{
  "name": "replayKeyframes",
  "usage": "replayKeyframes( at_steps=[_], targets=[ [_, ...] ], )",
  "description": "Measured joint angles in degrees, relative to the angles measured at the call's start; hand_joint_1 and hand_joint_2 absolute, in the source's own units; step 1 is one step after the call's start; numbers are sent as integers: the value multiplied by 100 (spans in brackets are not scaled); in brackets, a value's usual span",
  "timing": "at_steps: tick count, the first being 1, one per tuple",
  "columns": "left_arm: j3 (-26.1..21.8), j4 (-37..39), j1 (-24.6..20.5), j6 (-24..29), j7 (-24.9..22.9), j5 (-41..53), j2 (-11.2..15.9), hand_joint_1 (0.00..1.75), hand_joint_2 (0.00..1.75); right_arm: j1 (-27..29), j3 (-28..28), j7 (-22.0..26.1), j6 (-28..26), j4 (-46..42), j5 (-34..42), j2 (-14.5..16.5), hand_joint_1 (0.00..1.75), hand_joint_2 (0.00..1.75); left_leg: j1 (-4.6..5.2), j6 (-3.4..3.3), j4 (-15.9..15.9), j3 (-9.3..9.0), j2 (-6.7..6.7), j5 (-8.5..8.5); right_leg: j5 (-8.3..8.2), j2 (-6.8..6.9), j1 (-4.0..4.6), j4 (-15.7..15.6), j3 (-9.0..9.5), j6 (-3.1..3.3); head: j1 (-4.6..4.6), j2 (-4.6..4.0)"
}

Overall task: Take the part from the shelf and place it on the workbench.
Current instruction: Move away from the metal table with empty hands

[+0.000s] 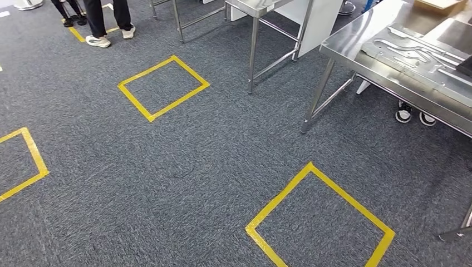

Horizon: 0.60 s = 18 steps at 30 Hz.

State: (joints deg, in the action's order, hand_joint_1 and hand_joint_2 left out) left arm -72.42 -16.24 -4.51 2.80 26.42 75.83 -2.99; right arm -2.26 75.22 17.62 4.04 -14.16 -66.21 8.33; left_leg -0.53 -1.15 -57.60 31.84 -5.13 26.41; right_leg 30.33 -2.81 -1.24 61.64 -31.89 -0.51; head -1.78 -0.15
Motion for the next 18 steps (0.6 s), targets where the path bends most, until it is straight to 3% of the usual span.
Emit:
replayKeyframes(
  at_steps=[2,4,5,7,9,11,12,13,15,16,18],
  targets=[
    [-61,15,-13,-15,-28,-207,-18,0,0,-19,66,100,29,1,74,7,0,0,-6,63,-20,42,-123,-5,-98,-155,12,-349,129,31,-1,0],
    [-144,22,-9,-1,-70,-366,-29,0,0,-54,96,192,65,3,45,20,0,0,-21,141,-8,77,-224,-27,-111,-56,19,-381,140,58,-1,0],
    [-180,24,-3,9,-85,-410,-34,0,0,-67,97,234,79,4,7,27,0,0,-20,170,-33,94,-177,-8,-127,12,11,-413,159,91,-2,0],
    [-222,26,-23,23,-96,-445,-44,0,0,-71,97,310,91,6,-67,38,0,0,-9,212,-381,257,104,213,-158,173,-8,-482,196,160,-3,0],
    [-228,27,-71,24,-97,-435,-52,0,0,-59,97,363,90,5,-104,36,0,0,-16,252,-1145,620,389,600,-157,348,17,-492,200,192,-3,0],
    [-228,30,-90,24,-101,-424,-60,0,0,-59,97,392,90,4,-128,29,0,0,-35,285,-1679,864,468,760,-144,511,37,-480,193,200,-3,0],
    [-228,32,-88,25,-102,-420,-62,0,0,-65,96,409,90,4,-141,26,0,0,-43,292,-1620,822,487,674,-134,584,41,-473,197,197,-3,0],
    [-228,33,-86,25,-104,-417,-63,0,0,-73,93,430,89,4,-156,23,0,0,-49,293,-1329,660,526,501,-121,652,42,-465,206,187,-3,0],
    [-228,33,-106,26,-103,-417,-62,0,0,-84,82,484,86,3,-180,15,0,0,-36,270,-503,208,723,164,-82,778,58,-442,237,144,-3,0],
    [-228,33,-124,26,-103,-421,-62,0,0,-86,78,505,85,3,-189,7,0,0,-22,240,-220,56,802,81,-65,831,71,-434,251,115,-3,0],
    [-228,33,-146,23,-111,-417,-59,0,0,-103,75,535,81,2,-207,-18,0,0,15,171,-55,-4,824,72,-49,919,94,-432,273,54,-3,0]
  ],
)
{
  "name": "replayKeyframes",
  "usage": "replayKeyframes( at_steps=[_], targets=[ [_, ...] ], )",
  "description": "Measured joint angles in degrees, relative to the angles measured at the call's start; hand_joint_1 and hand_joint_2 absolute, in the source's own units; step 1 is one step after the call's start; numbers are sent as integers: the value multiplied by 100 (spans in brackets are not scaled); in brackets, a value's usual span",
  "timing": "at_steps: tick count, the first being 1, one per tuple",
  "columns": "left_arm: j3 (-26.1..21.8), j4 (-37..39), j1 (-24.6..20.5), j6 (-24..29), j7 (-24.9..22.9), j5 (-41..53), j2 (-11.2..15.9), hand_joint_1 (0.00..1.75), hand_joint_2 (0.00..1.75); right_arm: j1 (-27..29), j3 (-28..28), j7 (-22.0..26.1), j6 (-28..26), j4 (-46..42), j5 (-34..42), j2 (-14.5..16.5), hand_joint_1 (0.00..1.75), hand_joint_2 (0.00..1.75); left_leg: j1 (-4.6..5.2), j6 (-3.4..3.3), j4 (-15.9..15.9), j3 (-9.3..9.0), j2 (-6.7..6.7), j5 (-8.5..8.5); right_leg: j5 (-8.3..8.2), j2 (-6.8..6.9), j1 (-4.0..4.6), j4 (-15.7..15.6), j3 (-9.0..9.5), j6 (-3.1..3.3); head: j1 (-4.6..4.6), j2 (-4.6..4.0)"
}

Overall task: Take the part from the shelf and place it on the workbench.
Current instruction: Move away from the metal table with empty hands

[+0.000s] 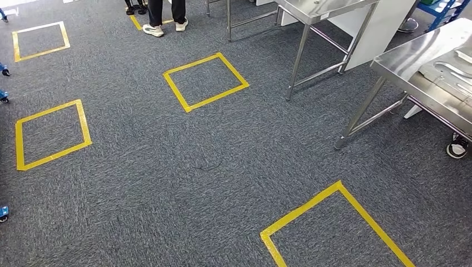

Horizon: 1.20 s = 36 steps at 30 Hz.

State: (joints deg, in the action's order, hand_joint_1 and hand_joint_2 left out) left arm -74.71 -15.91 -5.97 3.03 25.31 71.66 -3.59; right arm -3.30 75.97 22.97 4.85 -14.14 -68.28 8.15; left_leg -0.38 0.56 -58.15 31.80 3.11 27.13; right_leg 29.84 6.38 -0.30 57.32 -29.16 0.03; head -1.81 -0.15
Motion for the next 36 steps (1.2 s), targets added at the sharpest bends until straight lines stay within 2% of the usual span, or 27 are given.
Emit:
replayKeyframes(
  at_steps=[1,2,4,5,6,7,8,9,10,11,13,14,15,16,17,19,21,23,24,25,27,29,30,32,33,34,36],
  targets=[
    [2,0,-1,-5,-15,14,4,0,0,-19,-2,12,0,0,-15,-10,0,0,0,-39,14,15,-62,-14,1,39,-3,-7,14,-29,1,0],
    [10,0,2,-11,-37,40,10,0,0,-37,-4,23,0,0,-31,-23,0,0,-6,-76,33,17,-114,-33,24,5,-15,9,23,-64,1,0],
    [43,0,-7,-15,-100,106,18,0,0,-47,-9,41,1,0,-60,-43,0,0,-24,-155,77,11,-222,-78,235,-242,-38,270,-76,-113,2,0],
    [65,0,-16,-9,-130,145,19,0,0,-38,-11,40,1,0,-77,-50,0,0,-25,-186,86,13,-275,-98,426,-415,-48,580,-217,-124,2,0],
    [90,0,-24,-2,-161,180,19,0,0,-27,-13,31,1,0,-98,-51,0,0,-15,-206,85,31,-334,-109,629,-527,-46,974,-411,-121,2,0],
    [118,0,-25,5,-184,211,20,0,0,-17,-17,14,0,0,-124,-52,0,0,-3,-220,82,45,-400,-117,780,-583,-45,1354,-603,-118,2,0],
    [146,0,-17,12,-202,239,20,0,0,-5,-24,-5,-1,0,-147,-52,0,0,10,-225,77,52,-476,-120,825,-609,-44,1602,-739,-111,2,0],
    [173,0,-4,16,-215,257,20,0,0,6,-32,-25,-2,0,-164,-52,0,0,19,-226,69,53,-556,-121,747,-624,-43,1635,-777,-99,2,0],
    [195,0,10,18,-219,270,20,0,0,14,-41,-44,-5,0,-179,-52,0,0,24,-225,60,48,-638,-120,560,-646,-44,1435,-703,-80,2,0],
    [213,1,19,18,-222,282,19,0,0,22,-55,-68,-14,0,-200,-52,0,0,26,-222,51,42,-719,-118,311,-711,-43,1051,-541,-54,2,0],
    [250,6,26,17,-242,302,12,0,0,31,-87,-140,-53,1,-256,-60,0,0,31,-192,29,54,-864,-116,0,-950,-40,334,-237,-6,2,0],
    [274,9,31,16,-257,313,9,0,0,31,-102,-183,-74,2,-283,-64,0,0,26,-164,25,72,-921,-120,-55,-1029,-30,143,-162,10,2,0],
    [297,13,42,17,-275,321,5,0,0,31,-113,-225,-89,3,-299,-68,0,0,18,-128,28,91,-978,-129,-43,-1049,-17,89,-145,24,2,0],
    [314,15,60,18,-291,327,6,0,0,27,-122,-258,-95,4,-308,-67,0,0,8,-89,39,111,-1039,-141,-60,-983,-6,68,-141,42,2,0],
    [326,17,84,18,-308,323,6,0,0,25,-132,-300,-99,4,-313,-66,0,0,1,-59,37,121,-1043,-143,-77,-914,-13,38,-125,75,1,0],
    [332,21,128,18,-345,301,9,0,0,35,-145,-382,-102,4,-313,-65,0,0,11,-8,-163,215,-806,-1,-112,-770,-32,-39,-80,157,0,0],
    [332,22,135,16,-387,276,10,0,0,64,-146,-472,-108,4,-313,-68,0,0,7,39,-809,515,-478,371,-115,-612,-26,-70,-60,212,-1,0],
    [332,22,141,15,-417,270,5,0,0,82,-146,-549,-110,3,-313,-76,0,0,-25,89,-1498,845,-378,654,-98,-446,-7,-60,-65,226,0,0],
    [332,23,155,14,-428,270,2,0,0,83,-146,-574,-110,2,-313,-79,0,0,-41,108,-1586,879,-357,640,-86,-369,-2,-53,-64,222,0,0],
    [332,23,170,14,-434,270,1,0,0,79,-146,-594,-109,2,-313,-80,0,0,-52,120,-1443,793,-330,523,-71,-295,-1,-46,-58,213,0,0],
    [333,24,180,15,-439,270,2,0,0,70,-146,-616,-109,2,-313,-80,0,0,-60,113,-640,354,-188,164,-27,-151,-2,-26,-21,176,-1,0],
    [334,24,174,16,-439,270,3,0,0,64,-146,-628,-109,2,-314,-81,0,0,-35,64,-56,33,7,-24,18,-30,13,-14,27,119,0,0],
    [334,24,173,16,-439,270,3,0,0,58,-146,-631,-109,2,-314,-82,0,0,-16,33,28,-2,48,-33,33,21,17,-12,45,87,0,0],
    [334,24,183,16,-442,272,5,0,0,28,-146,-633,-109,2,-321,-82,0,0,-2,-35,49,1,-46,-64,55,112,13,-19,76,21,0,0],
    [335,25,190,17,-435,273,5,0,0,13,-147,-639,-109,2,-331,-84,0,0,-11,-72,81,-9,-107,-85,93,64,0,11,84,-11,1,0],
    [337,25,194,18,-427,274,6,0,0,4,-148,-646,-109,3,-343,-84,0,0,-23,-111,111,-22,-168,-108,188,-64,-14,125,47,-38,2,0],
    [344,26,178,19,-398,278,4,0,0,11,-148,-663,-102,7,-368,-82,0,0,-33,-163,143,-25,-283,-141,534,-428,-47,705,-212,-68,3,0]
  ],
)
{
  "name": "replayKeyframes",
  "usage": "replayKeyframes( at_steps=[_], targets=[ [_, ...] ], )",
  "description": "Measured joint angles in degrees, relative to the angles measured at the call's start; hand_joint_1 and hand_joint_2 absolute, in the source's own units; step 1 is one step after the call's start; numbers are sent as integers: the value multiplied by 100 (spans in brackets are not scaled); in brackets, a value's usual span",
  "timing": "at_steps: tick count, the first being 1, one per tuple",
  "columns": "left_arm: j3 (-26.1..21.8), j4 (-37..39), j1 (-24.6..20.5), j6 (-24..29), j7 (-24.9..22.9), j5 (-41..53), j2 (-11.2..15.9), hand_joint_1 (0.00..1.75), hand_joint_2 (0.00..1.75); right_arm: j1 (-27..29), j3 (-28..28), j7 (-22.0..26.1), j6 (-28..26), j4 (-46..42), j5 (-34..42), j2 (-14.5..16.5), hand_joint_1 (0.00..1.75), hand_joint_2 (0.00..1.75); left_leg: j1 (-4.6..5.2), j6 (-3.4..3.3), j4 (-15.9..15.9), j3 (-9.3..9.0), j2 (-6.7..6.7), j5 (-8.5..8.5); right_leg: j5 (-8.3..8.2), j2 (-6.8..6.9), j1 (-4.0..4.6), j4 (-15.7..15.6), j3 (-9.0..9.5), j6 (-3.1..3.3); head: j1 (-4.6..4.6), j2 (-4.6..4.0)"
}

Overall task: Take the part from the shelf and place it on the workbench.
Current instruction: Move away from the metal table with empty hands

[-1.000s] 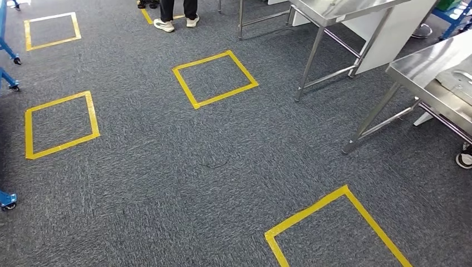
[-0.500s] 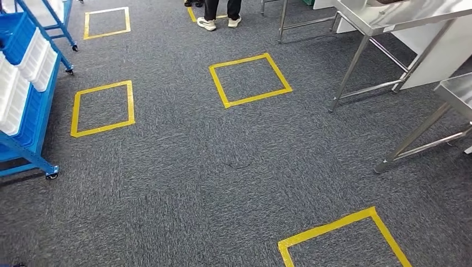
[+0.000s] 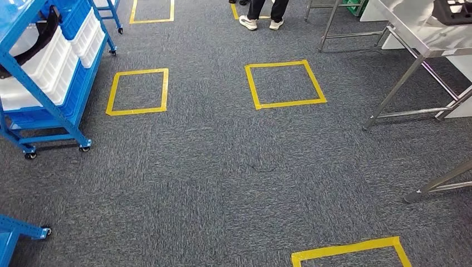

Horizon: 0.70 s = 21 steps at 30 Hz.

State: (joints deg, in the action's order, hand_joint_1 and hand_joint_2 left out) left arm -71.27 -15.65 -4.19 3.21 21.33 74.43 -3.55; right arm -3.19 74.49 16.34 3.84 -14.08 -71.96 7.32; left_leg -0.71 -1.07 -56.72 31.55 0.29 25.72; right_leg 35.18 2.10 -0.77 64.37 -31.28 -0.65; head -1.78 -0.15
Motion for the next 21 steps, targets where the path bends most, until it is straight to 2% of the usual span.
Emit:
replayKeyframes(
  at_steps=[1,2,3,4,5,6,7,8,9,11,12,14,16,17,18,19,20,21],
  targets=[
    [4,0,-14,0,13,3,1,0,0,9,0,-3,3,3,-9,1,0,0,4,-16,-1,13,-66,-6,186,-116,-5,397,-201,-6,-1,0],
    [7,1,-26,0,23,6,1,0,0,17,-1,-6,6,5,-17,1,0,0,10,-22,-4,22,-140,-8,295,-167,-8,725,-378,-11,-1,0],
    [9,1,-32,0,31,10,1,0,0,23,-1,-6,5,6,-25,1,0,0,14,-26,-9,25,-222,-9,287,-188,-8,886,-482,-14,-1,0],
    [10,1,-35,1,33,13,1,0,0,25,-3,-6,5,7,-35,0,0,0,14,-24,-18,23,-307,-7,159,-201,-10,823,-483,-12,-1,0],
    [13,1,-37,1,30,18,0,0,0,24,-7,-5,5,7,-46,0,0,0,13,-18,-31,17,-391,-3,-61,-233,-15,553,-385,-6,-1,0],
    [18,2,-42,2,20,27,-1,0,0,23,-13,-5,5,7,-57,0,0,0,9,-6,-48,17,-470,4,-296,-321,-27,159,-229,4,0,0],
    [26,4,-55,2,9,36,-3,0,0,22,-20,-4,6,7,-67,-1,0,0,15,18,-79,28,-541,16,-459,-435,-36,-197,-86,15,-1,0],
    [38,6,-70,2,-2,44,-5,0,0,16,-27,-3,7,9,-76,-1,0,0,20,49,-101,47,-608,20,-555,-527,-41,-443,11,28,-1,0],
    [49,9,-84,3,-12,50,-7,0,0,7,-32,-3,7,12,-83,-1,0,0,22,85,-114,70,-665,19,-578,-583,-36,-561,53,45,-1,0],
    [62,12,-95,7,-20,49,-8,0,0,-27,-45,-2,13,21,-95,2,0,0,13,163,-101,109,-777,-3,-580,-506,-18,-580,55,102,-2,0],
    [63,13,-92,11,-22,49,-8,0,0,-41,-56,-2,18,27,-100,7,0,0,6,191,-119,125,-765,9,-595,-441,-18,-602,65,143,-2,0],
    [68,14,-107,18,-26,49,-7,0,0,-48,-85,-2,28,35,-113,16,0,0,10,229,-424,268,-522,206,-627,-297,-24,-655,83,233,-3,0],
    [86,14,-150,22,-40,49,-2,0,0,-30,-102,1,31,37,-128,16,0,0,11,251,-1143,600,-199,584,-628,-138,6,-668,86,285,-3,0],
    [102,16,-167,24,-48,49,1,0,0,-23,-107,10,32,37,-135,14,0,0,5,261,-1501,767,-126,728,-623,-54,24,-667,85,294,-3,0],
    [117,19,-173,22,-55,49,3,0,0,-22,-112,23,31,37,-139,10,0,0,1,267,-1713,860,-89,777,-616,26,37,-666,86,301,-2,0],
    [130,21,-172,20,-60,49,4,0,0,-26,-116,38,29,37,-142,7,0,0,-1,266,-1699,842,-66,713,-609,102,47,-665,91,304,-3,0],
    [138,22,-170,17,-62,48,6,0,0,-34,-120,54,27,37,-143,5,0,0,1,256,-1458,706,-29,557,-599,174,53,-665,102,301,-2,0],
    [144,22,-171,14,-64,46,8,0,0,-41,-124,64,26,37,-143,4,0,0,8,236,-1059,485,54,360,-587,243,59,-664,120,293,-3,0]
  ],
)
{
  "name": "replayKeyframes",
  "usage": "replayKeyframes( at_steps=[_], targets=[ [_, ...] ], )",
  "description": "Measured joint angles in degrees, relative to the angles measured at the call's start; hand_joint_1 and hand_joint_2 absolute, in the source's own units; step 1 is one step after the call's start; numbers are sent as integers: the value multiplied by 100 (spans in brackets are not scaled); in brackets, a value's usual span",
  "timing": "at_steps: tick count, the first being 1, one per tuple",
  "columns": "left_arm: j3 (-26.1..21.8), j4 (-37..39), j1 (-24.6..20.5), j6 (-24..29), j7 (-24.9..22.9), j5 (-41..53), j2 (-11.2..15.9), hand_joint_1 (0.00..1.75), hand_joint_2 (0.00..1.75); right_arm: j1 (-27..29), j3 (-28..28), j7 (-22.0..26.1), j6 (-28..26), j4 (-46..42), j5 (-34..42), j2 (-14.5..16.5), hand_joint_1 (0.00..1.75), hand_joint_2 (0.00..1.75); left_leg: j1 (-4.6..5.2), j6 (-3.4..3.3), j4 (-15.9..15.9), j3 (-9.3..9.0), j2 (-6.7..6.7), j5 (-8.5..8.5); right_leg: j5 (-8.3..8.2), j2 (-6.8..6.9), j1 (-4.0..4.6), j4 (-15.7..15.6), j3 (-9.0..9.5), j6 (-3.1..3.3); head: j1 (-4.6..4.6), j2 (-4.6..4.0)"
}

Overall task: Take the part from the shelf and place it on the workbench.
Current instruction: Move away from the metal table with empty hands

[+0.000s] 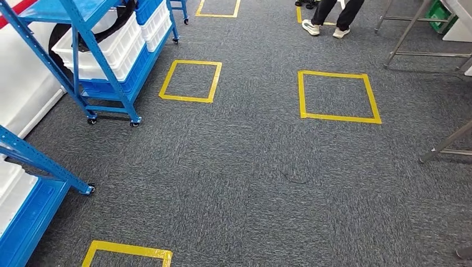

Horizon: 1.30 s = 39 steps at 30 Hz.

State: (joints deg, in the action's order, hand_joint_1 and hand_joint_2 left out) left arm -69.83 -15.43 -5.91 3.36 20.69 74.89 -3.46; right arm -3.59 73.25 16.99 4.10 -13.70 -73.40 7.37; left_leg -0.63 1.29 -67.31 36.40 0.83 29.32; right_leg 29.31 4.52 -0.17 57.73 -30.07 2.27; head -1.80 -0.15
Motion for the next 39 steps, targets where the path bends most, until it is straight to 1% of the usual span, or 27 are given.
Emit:
replayKeyframes(
  at_steps=[2,3,4,5,6,8,10,11,12,13,14,15,16,17,19,21,23,25,27,28,29,30,32,34,36,37,39],
  targets=[
    [5,0,-20,-1,0,-8,3,0,0,-7,-4,14,1,1,0,0,0,0,51,-66,723,-377,255,-235,33,124,26,8,36,-41,1,0],
    [7,0,-30,0,2,-16,3,0,0,-10,-5,19,1,2,0,0,0,0,76,-99,892,-453,330,-265,46,179,37,11,47,-65,1,0],
    [8,0,-36,1,5,-25,4,0,0,-18,-8,23,2,2,0,0,0,0,100,-126,939,-456,337,-254,56,235,44,10,57,-91,1,0],
    [8,0,-35,1,8,-35,8,0,0,-32,-10,26,3,2,0,0,0,0,102,-153,952,-445,260,-272,62,290,45,6,71,-118,1,0],
    [9,1,-30,1,10,-43,10,0,0,-44,-12,27,5,2,0,-1,0,0,88,-181,974,-456,194,-292,82,280,33,15,85,-152,1,0],
    [9,2,-34,2,13,-51,15,0,0,-50,-14,31,8,3,0,-3,0,0,52,-250,1029,-482,65,-341,261,-1,10,240,10,-210,1,0],
    [9,2,-59,2,16,-53,14,0,0,-32,-15,34,7,7,-1,-5,0,0,39,-294,1044,-476,-61,-371,630,-351,-15,911,-312,-236,2,0],
    [9,2,-68,2,16,-54,14,0,0,-22,-15,33,7,9,-1,-4,0,0,42,-302,1041,-465,-133,-377,788,-416,-22,1299,-513,-242,2,0],
    [9,2,-69,1,13,-53,14,0,0,-14,-15,31,6,11,-1,-4,0,0,44,-304,1036,-461,-211,-379,848,-435,-26,1569,-664,-248,1,0],
    [9,2,-65,1,9,-53,14,0,0,-8,-15,28,6,13,-1,-5,0,0,45,-304,1029,-461,-295,-378,786,-441,-32,1640,-726,-251,2,0],
    [9,3,-58,1,5,-55,14,0,0,-5,-14,22,5,13,-1,-5,0,0,43,-299,1020,-467,-378,-376,611,-456,-40,1476,-677,-250,2,0],
    [9,4,-55,1,3,-65,12,0,0,-2,-14,14,5,13,-2,-7,0,0,40,-289,1007,-472,-460,-370,365,-516,-54,1127,-539,-246,2,0],
    [9,5,-56,1,4,-79,9,0,0,4,-14,3,5,13,-3,-8,0,0,33,-272,991,-468,-534,-364,162,-650,-74,738,-377,-237,2,0],
    [9,6,-62,1,7,-95,7,0,0,7,-14,-8,5,13,-4,-8,0,0,37,-244,961,-454,-600,-351,19,-770,-84,415,-248,-229,2,0],
    [9,7,-69,1,16,-122,5,0,0,4,-15,-23,7,13,-5,-7,0,0,37,-171,929,-410,-712,-346,-50,-890,-79,152,-153,-198,2,0],
    [9,8,-56,-1,21,-131,7,0,0,-12,-16,-27,8,14,-7,-4,0,0,26,-93,936,-376,-815,-360,-71,-757,-65,130,-151,-136,1,0],
    [9,15,-43,-6,16,-132,5,0,0,-16,-17,-31,8,16,-9,1,0,0,29,-38,770,-289,-629,-240,-98,-614,-71,81,-133,-48,1,0],
    [9,22,-63,-8,9,-132,0,0,0,5,-17,-33,8,17,-13,-1,0,0,36,-6,147,-5,-283,123,-107,-454,-56,56,-129,9,1,0],
    [9,26,-71,-8,3,-132,-5,0,0,21,-16,-34,7,17,-17,-10,0,0,28,16,-580,327,-148,426,-97,-286,-27,61,-135,27,1,0],
    [9,29,-60,-8,-1,-132,-7,0,0,21,-16,-34,7,17,-20,-15,0,0,26,16,-708,376,-126,431,-90,-208,-16,63,-135,32,1,0],
    [9,32,-48,-8,-5,-132,-8,0,0,17,-16,-34,7,17,-21,-18,0,0,26,8,-595,306,-107,324,-81,-134,-7,66,-129,33,1,0],
    [9,34,-41,-8,-8,-132,-8,0,0,12,-17,-33,8,17,-22,-20,0,0,31,-12,-261,122,-66,142,-70,-64,0,69,-117,30,1,0],
    [9,35,-49,-8,-9,-132,-7,0,0,6,-18,-33,8,18,-23,-19,0,0,71,-81,556,-312,185,-155,-40,69,18,73,-81,4,2,0],
    [10,35,-64,-5,-8,-132,-5,0,0,-3,-19,-34,8,19,-29,-17,0,0,125,-150,928,-490,343,-229,-18,183,29,70,-49,-49,2,0],
    [11,35,-56,-2,-7,-131,-1,0,0,-27,-21,-35,7,21,-37,-17,0,0,134,-206,974,-500,227,-254,-6,291,30,49,-12,-111,1,0],
    [12,36,-46,-3,-7,-131,-2,0,0,-39,-23,-39,6,21,-40,-20,0,0,118,-232,1015,-526,162,-282,22,249,24,65,7,-146,3,0],
    [15,37,-44,-9,-20,-126,-8,0,0,-37,-27,-58,4,22,-46,-26,0,0,72,-286,1094,-570,30,-341,240,-37,8,360,-94,-204,7,0]
  ],
)
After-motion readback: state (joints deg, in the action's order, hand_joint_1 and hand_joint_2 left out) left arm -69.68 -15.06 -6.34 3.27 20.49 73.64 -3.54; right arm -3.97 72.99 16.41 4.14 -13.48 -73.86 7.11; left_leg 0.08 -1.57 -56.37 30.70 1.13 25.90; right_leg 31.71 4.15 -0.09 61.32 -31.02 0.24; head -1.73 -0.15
